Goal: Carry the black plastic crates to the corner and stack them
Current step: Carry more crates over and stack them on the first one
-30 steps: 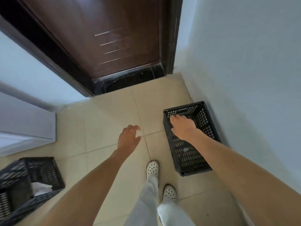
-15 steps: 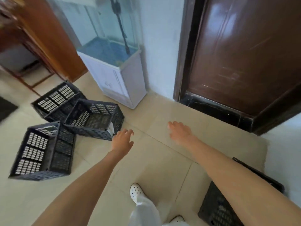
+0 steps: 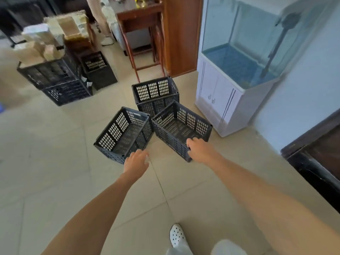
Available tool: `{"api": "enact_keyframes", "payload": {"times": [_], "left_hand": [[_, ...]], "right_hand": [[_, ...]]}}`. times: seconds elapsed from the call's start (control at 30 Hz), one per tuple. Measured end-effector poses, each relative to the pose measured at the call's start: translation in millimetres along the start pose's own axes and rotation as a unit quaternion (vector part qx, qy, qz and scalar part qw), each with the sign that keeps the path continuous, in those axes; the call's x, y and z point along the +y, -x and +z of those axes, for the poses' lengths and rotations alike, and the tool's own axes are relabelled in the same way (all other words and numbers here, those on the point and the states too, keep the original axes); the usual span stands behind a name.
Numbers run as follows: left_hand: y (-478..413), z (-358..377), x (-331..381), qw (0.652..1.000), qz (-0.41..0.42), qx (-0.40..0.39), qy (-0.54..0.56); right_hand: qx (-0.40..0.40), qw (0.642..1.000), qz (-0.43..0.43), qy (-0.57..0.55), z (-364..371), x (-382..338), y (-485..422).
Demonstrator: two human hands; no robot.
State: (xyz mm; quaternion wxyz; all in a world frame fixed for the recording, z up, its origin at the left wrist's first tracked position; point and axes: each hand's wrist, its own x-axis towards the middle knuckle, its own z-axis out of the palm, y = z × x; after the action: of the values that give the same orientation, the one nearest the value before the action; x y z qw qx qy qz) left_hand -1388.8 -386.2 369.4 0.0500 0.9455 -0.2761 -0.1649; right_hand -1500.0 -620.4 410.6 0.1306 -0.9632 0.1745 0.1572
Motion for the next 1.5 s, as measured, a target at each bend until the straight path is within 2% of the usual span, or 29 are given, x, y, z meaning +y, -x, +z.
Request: {"api": "enact_keyframes", "payload": {"times": [0.13,0.23,0.43,0.67,0.83,1.03,1.27,1.37,1.5], "left_hand": [[-32,-17,-65,0.999,-0.051,0.002,0.016],[-60,-23,-101,0.997,-0.07,0.004,0.027],[-133,-48,-159,0.993,-0.114,0.01,0.029],[-227,-103,-221,0.984,-0.164,0.04,0.059],[-281,-125,-266,0.984,-0.166,0.022,0.054],[-356,-133,-344,0.992,-0.119,-0.021,0.033],[-462,-144,-436,0.995,-0.003,-0.097,-0.001],[-495,-134,-471,0.99,0.034,-0.134,-0.024],[-536,-103,-501,0.982,0.055,-0.175,-0.047]], "right_hand": [[-0.016,0.997,-0.072,0.03,-8,-58,-67],[-0.046,0.993,-0.096,0.056,-10,-82,-116],[-0.097,0.985,-0.1,0.099,-21,-108,-230],[-0.104,0.985,-0.122,0.063,-59,-167,-365],[-0.121,0.983,-0.128,0.052,-59,-213,-426],[-0.156,0.985,-0.061,0.041,-35,-248,-488],[-0.149,0.982,0.115,-0.025,11,-289,-542],[-0.161,0.97,0.173,-0.056,37,-311,-556],[-0.156,0.965,0.2,-0.074,82,-323,-575]]}}
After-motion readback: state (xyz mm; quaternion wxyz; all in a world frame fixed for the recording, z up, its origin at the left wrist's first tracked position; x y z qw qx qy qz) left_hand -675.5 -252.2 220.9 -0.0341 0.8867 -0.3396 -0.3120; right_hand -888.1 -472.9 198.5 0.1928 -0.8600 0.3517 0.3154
